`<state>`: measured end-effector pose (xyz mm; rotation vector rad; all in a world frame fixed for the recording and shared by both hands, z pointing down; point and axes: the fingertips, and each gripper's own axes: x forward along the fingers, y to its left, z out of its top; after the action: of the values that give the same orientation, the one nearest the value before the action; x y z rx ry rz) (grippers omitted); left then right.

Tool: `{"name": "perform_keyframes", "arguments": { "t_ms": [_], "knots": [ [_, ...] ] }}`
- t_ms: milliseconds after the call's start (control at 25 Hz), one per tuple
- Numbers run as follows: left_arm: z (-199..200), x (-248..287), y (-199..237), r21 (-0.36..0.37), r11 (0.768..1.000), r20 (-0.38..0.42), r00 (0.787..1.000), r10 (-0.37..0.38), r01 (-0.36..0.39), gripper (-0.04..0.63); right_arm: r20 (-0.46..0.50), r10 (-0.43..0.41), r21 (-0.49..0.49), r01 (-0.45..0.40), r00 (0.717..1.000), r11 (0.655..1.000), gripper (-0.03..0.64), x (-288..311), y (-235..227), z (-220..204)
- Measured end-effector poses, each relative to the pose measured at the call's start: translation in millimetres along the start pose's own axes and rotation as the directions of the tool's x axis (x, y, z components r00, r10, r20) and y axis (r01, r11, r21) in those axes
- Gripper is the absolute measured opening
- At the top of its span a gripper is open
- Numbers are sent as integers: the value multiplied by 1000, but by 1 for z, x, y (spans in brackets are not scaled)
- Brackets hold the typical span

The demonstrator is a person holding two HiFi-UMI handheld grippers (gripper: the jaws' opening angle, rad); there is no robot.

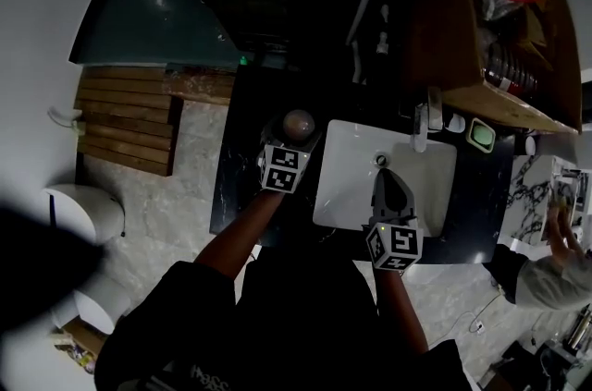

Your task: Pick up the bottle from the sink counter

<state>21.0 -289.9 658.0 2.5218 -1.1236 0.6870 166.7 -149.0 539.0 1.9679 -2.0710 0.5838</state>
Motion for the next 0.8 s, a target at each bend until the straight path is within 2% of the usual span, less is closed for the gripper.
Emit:
{"name": "perform_keyframes", "arguments": {
  "t_ms": [120,480,640,800],
  "knots": [
    [10,-20,-18,-1,999,6,999,-33,33,383,10,5,-23,-4,1000,1000,40,-8,-1,6],
    [52,-86,-66,59,992,100,988,-117,111,383,64,24,-34,-22,998,999,38,-22,-2,12],
    [55,-115,-85,47,992,106,987,-120,116,383,105,8,-12,-6,994,1000,38,-36,-9,21],
    [55,-135,-109,38,997,148,986,-77,72,383,130,53,-49,-47,990,998,38,-58,-20,30]
  ]
}}
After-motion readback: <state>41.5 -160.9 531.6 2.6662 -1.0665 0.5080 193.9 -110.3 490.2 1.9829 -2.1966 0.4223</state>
